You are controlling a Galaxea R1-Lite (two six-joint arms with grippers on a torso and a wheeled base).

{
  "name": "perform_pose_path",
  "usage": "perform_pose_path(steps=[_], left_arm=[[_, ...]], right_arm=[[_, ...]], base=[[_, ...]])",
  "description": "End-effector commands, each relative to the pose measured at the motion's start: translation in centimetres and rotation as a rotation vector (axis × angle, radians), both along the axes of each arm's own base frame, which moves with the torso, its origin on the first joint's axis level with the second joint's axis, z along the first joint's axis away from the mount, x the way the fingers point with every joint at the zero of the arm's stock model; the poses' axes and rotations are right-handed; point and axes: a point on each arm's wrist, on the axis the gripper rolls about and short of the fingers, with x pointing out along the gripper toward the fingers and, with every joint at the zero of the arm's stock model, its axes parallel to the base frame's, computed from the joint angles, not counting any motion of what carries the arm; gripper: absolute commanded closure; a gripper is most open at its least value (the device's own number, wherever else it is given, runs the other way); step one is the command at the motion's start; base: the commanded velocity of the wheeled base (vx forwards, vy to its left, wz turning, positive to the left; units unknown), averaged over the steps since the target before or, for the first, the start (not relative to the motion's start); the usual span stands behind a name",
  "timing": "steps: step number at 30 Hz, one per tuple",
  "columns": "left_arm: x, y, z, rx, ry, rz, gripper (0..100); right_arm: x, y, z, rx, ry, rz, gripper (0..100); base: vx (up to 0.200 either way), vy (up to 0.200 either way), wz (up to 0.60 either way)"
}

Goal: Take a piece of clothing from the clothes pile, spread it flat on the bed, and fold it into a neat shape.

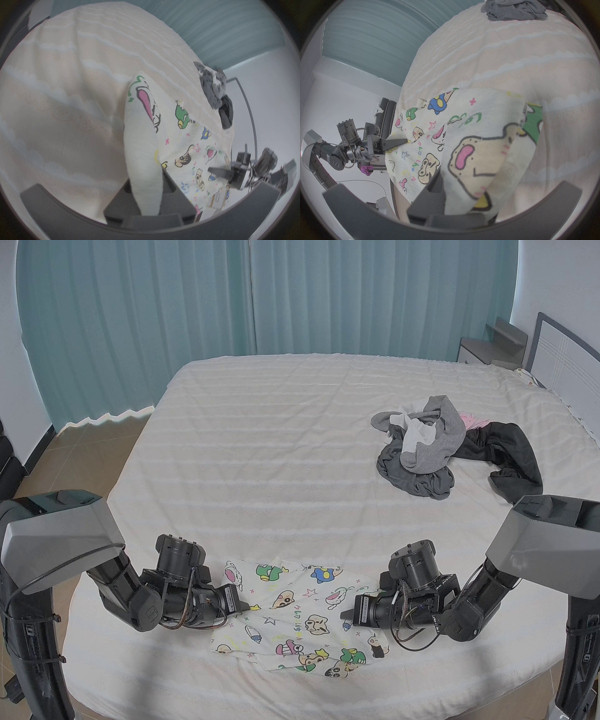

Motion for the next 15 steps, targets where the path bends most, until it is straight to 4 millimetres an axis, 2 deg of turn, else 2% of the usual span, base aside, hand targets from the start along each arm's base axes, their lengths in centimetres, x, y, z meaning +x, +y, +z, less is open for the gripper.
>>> perform_pose_path(steps=[1, 11, 15], left_arm=[[-0.2, -0.5, 2.5, -0.057, -0.021, 0.08, 100], [-1.2, -0.8, 4.4, -0.084, -0.044, 0.081, 100], [-1.8, -0.8, 5.4, -0.082, -0.039, 0.075, 100]], right_arm=[[-0.5, -0.1, 2.3, 0.044, -0.029, -0.011, 100], [-1.4, 0.4, 4.4, 0.088, -0.05, -0.006, 100], [-1.6, 0.2, 4.7, 0.091, -0.051, -0.007, 100]], base=[[0.0, 0.0, 0.0], [0.0, 0.0, 0.0], [0.0, -0.2, 0.0]])
